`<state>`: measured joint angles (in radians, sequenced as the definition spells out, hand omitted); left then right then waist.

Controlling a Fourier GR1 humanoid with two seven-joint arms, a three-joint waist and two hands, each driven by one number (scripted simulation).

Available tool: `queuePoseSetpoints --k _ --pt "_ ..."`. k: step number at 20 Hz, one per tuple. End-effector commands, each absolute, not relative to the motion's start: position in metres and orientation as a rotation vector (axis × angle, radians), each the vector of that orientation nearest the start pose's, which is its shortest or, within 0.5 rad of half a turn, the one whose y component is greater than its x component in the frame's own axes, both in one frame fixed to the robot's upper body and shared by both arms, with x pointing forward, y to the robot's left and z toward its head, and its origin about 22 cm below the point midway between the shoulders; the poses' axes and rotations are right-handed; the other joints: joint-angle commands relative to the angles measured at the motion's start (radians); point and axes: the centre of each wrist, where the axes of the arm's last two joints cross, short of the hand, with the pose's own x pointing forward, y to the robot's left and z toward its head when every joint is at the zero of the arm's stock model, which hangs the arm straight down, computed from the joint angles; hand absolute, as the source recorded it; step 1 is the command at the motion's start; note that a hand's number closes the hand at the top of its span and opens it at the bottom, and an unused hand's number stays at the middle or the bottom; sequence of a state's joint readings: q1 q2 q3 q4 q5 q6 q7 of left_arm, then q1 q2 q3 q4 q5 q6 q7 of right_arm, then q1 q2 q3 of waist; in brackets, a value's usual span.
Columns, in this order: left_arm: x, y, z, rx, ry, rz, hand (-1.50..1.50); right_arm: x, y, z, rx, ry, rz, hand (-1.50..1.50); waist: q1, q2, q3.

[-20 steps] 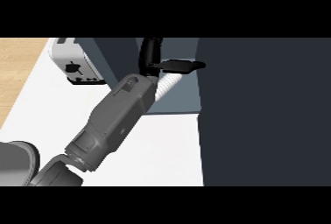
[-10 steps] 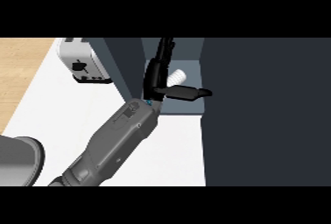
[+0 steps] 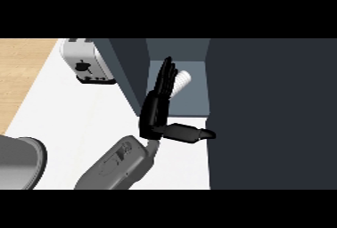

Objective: Pick up the bottled water, place it into the cabinet and close the cabinet

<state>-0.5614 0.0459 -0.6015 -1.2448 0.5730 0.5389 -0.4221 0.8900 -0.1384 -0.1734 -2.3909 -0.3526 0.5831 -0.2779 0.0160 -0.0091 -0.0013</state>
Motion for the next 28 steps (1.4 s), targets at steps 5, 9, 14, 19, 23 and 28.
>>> queuePoseSetpoints --k 5,9,14,19,23,28 --pt "0.246 0.085 0.036 -0.381 -1.874 0.056 -1.50 0.041 -0.283 0.132 0.364 -1.781 0.452 1.50 0.001 0.002 0.000" --pt "0.222 0.111 0.035 -0.372 -1.870 0.101 -1.50 0.044 -0.281 0.131 0.445 -1.746 0.541 1.50 -0.005 0.002 0.000" --pt "0.191 0.143 0.039 -0.360 -1.863 0.102 -1.50 0.040 -0.264 0.143 0.507 -1.712 0.584 1.50 -0.001 0.000 -0.001" --pt "0.170 0.147 0.038 -0.352 -1.863 0.132 -1.50 0.044 -0.240 0.147 0.574 -1.698 0.622 1.50 -0.001 0.001 -0.003" --pt "0.177 0.170 0.040 -0.311 -1.876 0.117 -1.50 0.048 -0.224 0.149 0.598 -1.730 0.638 1.50 -0.012 0.000 -0.004" --pt "0.171 0.190 0.036 -0.282 -1.901 0.162 -1.50 0.048 -0.203 0.156 0.626 -1.727 0.638 1.50 -0.015 0.000 -0.007"
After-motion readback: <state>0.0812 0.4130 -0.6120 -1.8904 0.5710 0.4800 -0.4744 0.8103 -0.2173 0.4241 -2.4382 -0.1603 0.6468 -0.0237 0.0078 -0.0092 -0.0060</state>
